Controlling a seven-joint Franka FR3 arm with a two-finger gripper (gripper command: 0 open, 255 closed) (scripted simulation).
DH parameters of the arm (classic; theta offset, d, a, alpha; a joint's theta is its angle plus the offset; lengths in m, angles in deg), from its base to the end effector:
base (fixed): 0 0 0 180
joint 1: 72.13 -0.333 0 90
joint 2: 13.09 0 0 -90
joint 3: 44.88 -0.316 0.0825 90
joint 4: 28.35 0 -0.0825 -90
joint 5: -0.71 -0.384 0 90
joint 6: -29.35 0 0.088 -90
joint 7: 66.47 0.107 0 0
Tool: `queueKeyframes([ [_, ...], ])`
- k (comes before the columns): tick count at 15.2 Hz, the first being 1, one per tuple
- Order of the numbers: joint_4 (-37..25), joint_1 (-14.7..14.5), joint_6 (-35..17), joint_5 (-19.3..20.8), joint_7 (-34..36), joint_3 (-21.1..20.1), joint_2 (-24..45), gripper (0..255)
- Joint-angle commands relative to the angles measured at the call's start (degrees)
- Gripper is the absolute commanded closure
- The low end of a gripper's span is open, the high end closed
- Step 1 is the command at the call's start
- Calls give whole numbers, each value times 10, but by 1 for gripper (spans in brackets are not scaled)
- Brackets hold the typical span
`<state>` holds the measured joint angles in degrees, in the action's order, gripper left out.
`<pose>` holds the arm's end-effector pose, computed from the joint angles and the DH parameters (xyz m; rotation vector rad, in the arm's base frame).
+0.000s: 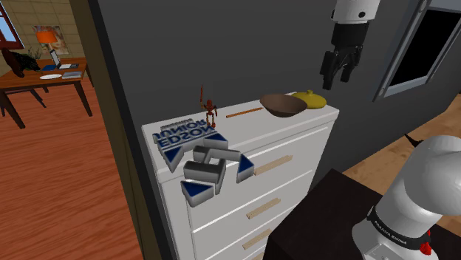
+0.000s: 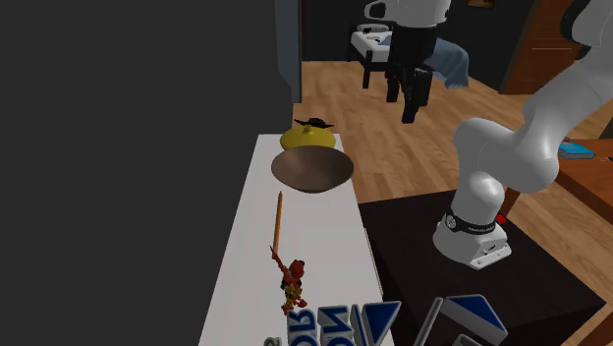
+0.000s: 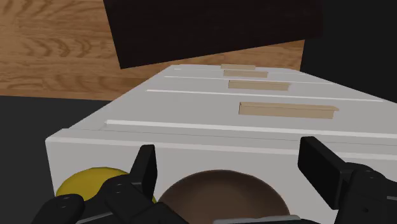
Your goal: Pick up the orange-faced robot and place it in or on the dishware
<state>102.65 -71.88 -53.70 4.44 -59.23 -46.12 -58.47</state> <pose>0.2927 -0.0001 0.6147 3.0522 -0.1869 -0.0601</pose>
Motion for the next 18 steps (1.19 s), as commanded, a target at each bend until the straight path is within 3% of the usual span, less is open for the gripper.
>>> queueKeyframes([
  [1,0,0,0,0,0,0,0,0],
  [10,-55,-27,-101,-20,57,-77,134,0],
  [18,-146,-41,-163,0,114,-144,272,0],
])
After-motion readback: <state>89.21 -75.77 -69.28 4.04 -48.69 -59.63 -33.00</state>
